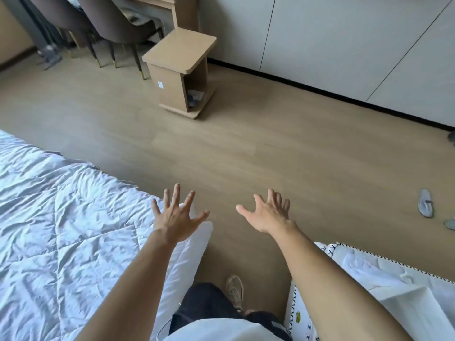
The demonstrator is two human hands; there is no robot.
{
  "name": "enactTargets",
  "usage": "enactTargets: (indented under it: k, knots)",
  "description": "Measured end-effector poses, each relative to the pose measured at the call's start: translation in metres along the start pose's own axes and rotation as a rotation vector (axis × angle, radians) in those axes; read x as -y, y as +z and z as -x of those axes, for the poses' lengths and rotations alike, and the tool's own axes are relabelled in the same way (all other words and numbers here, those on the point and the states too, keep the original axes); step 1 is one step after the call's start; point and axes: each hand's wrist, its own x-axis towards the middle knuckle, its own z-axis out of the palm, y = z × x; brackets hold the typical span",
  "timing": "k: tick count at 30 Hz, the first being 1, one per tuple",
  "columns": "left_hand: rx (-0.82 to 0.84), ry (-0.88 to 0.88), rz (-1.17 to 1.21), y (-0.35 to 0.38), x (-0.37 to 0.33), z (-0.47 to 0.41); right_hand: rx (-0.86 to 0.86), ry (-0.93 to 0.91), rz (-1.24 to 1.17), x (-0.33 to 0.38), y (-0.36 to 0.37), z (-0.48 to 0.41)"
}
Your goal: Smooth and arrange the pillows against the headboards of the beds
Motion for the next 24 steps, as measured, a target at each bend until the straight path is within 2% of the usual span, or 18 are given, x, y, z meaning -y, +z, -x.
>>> enactTargets:
  k: [6,12,24]
  knots:
    - [0.032,-0.094,0.034,-0.029,-0.006,-0.081,0.057,-0.080,0.069,0.027,-0.056,-0.096]
    - [0.005,-0.200,0.104,-0.053,0.010,-0.184,0.056,-0.161,0.122,0.083,-0.101,-0.207]
    - [0.015,-0.437,0.227,-0.141,0.093,-0.349,0.103,-0.380,0.268,0.266,-0.196,-0.395]
